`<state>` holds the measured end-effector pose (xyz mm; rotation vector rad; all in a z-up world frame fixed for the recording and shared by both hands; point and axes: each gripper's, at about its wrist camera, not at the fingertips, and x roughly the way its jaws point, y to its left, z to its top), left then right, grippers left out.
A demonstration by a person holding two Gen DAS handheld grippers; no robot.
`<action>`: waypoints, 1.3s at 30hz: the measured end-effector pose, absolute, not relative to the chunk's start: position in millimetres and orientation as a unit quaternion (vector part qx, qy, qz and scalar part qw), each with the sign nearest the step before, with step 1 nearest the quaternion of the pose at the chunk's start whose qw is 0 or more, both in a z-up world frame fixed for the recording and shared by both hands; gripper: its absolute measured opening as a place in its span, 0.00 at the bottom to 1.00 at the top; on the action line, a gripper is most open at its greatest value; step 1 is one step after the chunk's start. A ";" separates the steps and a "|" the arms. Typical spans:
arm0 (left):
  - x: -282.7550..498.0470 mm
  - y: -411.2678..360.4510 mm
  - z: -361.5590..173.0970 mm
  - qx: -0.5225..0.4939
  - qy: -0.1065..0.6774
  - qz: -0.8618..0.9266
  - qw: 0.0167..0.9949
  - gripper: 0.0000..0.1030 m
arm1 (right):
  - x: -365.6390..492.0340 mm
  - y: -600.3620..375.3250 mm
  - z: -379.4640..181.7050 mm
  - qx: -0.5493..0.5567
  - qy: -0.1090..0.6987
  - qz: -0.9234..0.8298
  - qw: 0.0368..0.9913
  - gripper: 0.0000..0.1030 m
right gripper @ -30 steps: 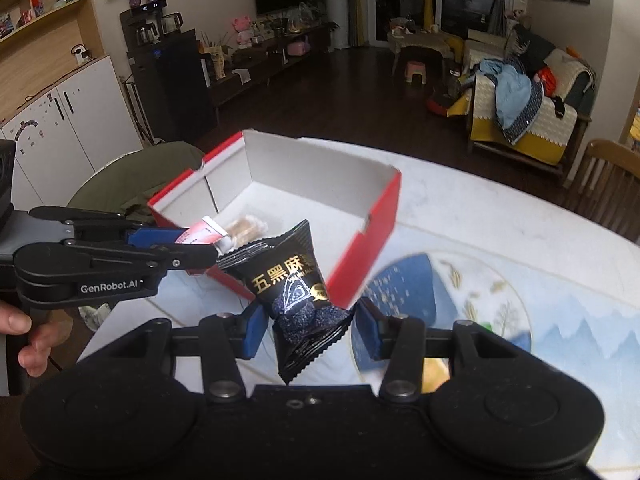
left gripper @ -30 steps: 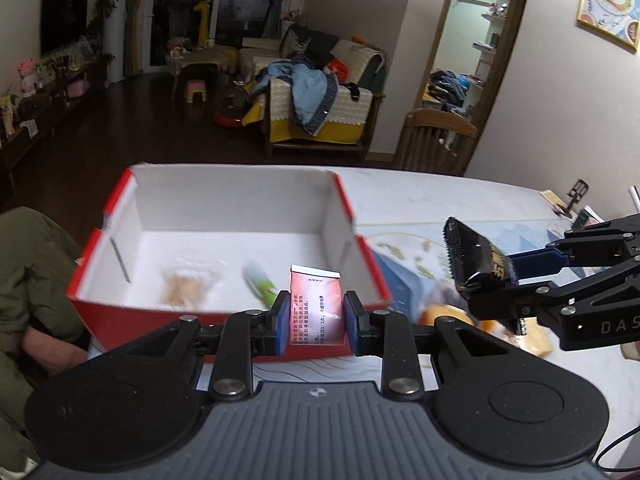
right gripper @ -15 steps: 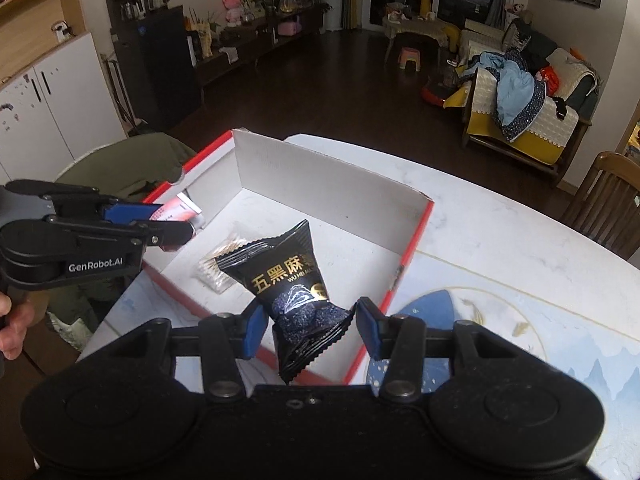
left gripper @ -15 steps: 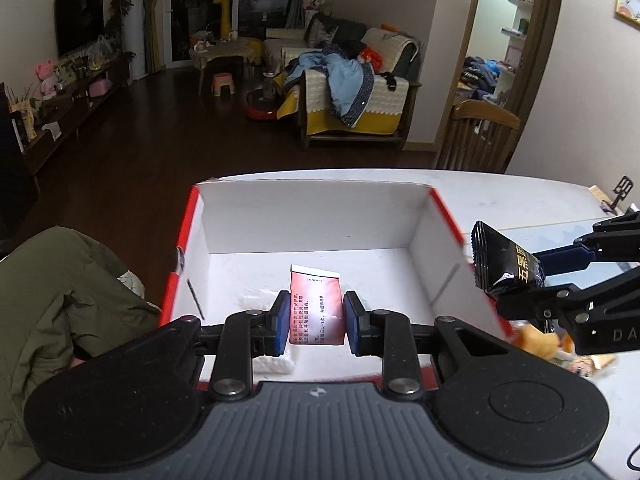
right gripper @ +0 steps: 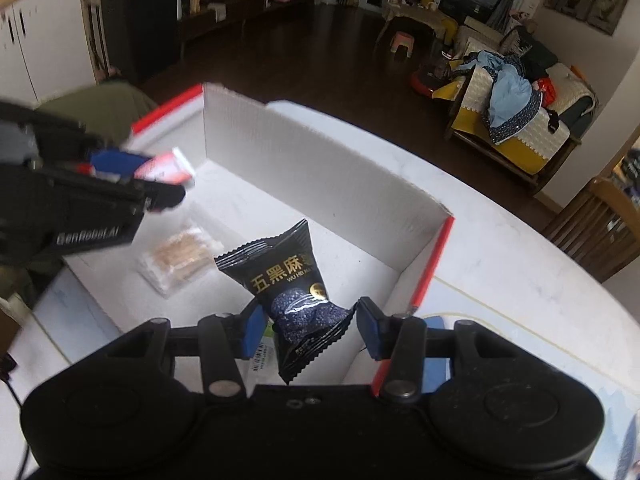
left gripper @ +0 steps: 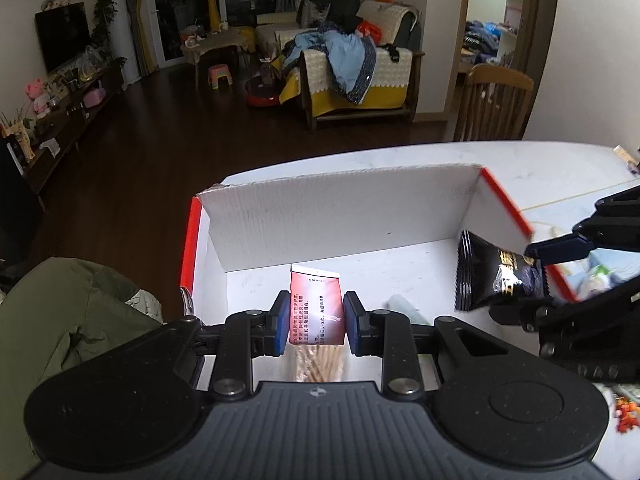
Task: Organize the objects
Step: 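Carry the pink box and black packet into the red box and release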
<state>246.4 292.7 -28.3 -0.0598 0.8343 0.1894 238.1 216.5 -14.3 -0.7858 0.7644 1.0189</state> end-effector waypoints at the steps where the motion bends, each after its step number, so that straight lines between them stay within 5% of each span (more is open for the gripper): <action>1: 249.8 293.4 -31.6 -0.027 0.408 0.095 0.908 0.26 | 236.6 220.3 -18.1 -0.363 0.348 0.460 0.731 0.47; 23: 292.2 318.0 -78.9 -0.042 0.499 0.097 0.860 0.26 | 242.0 255.4 -77.2 -0.358 0.442 0.434 0.699 0.48; 39: 298.9 319.2 -86.7 -0.052 0.549 0.090 0.829 0.29 | 239.3 247.9 -70.5 -0.346 0.443 0.433 0.704 0.53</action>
